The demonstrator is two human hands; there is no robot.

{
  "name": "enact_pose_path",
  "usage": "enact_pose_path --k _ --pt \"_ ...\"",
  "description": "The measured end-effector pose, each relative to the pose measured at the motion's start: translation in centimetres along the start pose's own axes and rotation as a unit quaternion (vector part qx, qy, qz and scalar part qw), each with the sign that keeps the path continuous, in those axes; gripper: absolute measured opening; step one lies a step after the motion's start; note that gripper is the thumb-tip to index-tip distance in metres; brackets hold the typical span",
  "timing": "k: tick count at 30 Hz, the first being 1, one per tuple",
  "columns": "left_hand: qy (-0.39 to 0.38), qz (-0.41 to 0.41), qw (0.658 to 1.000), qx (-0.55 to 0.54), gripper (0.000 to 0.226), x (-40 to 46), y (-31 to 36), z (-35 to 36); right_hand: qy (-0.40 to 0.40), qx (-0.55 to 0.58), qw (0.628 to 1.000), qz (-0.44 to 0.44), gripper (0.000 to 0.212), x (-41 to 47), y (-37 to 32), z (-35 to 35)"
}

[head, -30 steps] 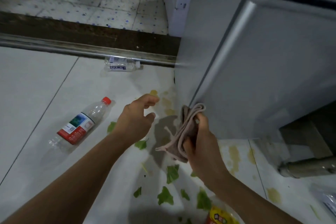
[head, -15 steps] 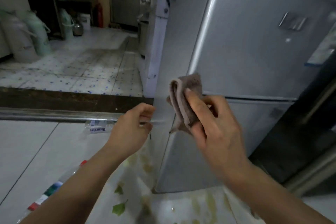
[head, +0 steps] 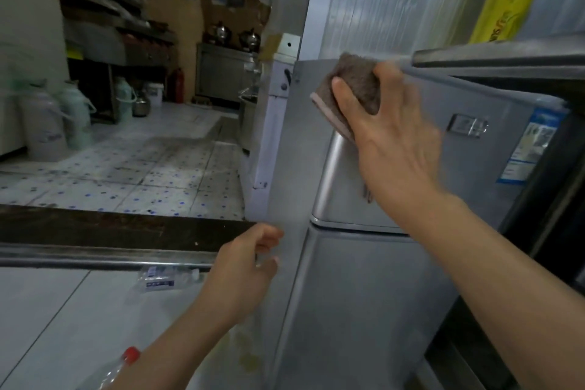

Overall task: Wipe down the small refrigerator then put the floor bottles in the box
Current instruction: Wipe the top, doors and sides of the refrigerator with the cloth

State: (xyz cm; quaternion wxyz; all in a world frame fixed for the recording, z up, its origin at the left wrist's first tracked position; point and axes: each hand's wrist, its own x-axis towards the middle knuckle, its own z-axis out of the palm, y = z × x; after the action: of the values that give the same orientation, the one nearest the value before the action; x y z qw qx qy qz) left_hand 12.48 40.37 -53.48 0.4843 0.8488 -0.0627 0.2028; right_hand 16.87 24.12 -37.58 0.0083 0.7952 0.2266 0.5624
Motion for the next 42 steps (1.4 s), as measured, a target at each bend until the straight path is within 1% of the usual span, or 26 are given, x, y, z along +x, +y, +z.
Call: enact_pose_path --k 1,2,3,5,8,11,13,14,18,20,22,25,27,30,34,38,42 --pt "-0.001 -0.002 1.0 0.003 0.033 0.1 -0.2 0.2 -0.005 -0.052 0.998 -0.018 0.056 -1.0 -0.5 0.3" --pt "-0.002 -0.003 1.0 0.005 0.032 0.2 -0.3 0.3 -0.021 -0.077 0.996 -0.04 0.056 -2.1 -0.9 0.6" --pt "-0.003 -0.002 1.0 0.006 0.031 0.3 -0.4 0.4 -0.04 -0.077 0.995 -0.049 0.054 -3.2 -1.1 1.2" --pt "-0.005 0.0 1.0 0.004 0.031 0.5 -0.7 0.5 -0.055 -0.054 0.996 -0.046 0.053 -5.2 -1.7 2.0" --pt "-0.006 0.0 1.0 0.011 0.03 0.6 -1.5 0.6 -0.056 -0.025 0.997 -0.052 0.06 -8.1 -2.7 3.1" --pt "-0.007 -0.016 1.0 0.016 0.029 0.3 -2.6 0.8 -0.067 0.038 0.997 -0.015 0.068 -10.5 -3.8 3.9" --pt "-0.011 -0.028 0.999 0.015 0.03 0.0 -3.3 1.1 -0.07 0.055 0.996 -0.004 0.071 -11.9 -4.4 4.1" --pt "-0.013 -0.032 0.999 0.016 0.03 -0.1 -3.7 1.3 -0.068 0.055 0.996 -0.015 0.069 -12.5 -4.5 4.4" --pt "-0.016 -0.048 0.998 0.03 0.031 -0.4 -4.8 2.0 -0.05 0.017 0.997 -0.059 0.049 -14.2 -4.4 5.1" --pt "-0.013 -0.056 0.998 0.031 0.031 -0.3 -5.4 2.3 -0.056 -0.001 0.994 -0.098 0.043 -16.1 -4.9 5.7" --pt "-0.012 -0.059 0.998 0.031 0.031 -0.3 -5.8 2.6 -0.07 -0.011 0.99 -0.125 0.041 -18.1 -5.7 6.4" --pt "-0.015 -0.066 0.998 0.021 0.031 -0.3 -6.5 2.7 -0.069 -0.008 0.992 -0.108 0.04 -19.8 -6.4 7.5" --pt "-0.014 -0.069 0.997 0.015 0.03 -0.4 -6.8 2.7 -0.07 -0.007 0.991 -0.114 0.041 -20.8 -6.6 8.0" --pt "0.004 -0.068 0.998 -0.003 0.024 -0.6 -7.1 3.1 -0.075 -0.013 0.987 -0.142 0.043 -23.1 -6.7 8.8" --pt "0.018 -0.085 0.995 -0.041 0.015 -0.6 -7.2 4.1 -0.084 -0.003 0.984 -0.157 0.035 -26.6 -7.4 10.3" --pt "-0.013 -0.079 0.993 -0.081 0.018 -0.5 -7.3 5.1 -0.087 0.021 0.983 -0.161 0.03 -29.7 -8.4 11.4" --pt "-0.061 -0.091 0.99 -0.091 0.024 -0.6 -8.4 6.2 -0.133 0.037 0.974 -0.181 0.033 -33.0 -8.9 12.3"
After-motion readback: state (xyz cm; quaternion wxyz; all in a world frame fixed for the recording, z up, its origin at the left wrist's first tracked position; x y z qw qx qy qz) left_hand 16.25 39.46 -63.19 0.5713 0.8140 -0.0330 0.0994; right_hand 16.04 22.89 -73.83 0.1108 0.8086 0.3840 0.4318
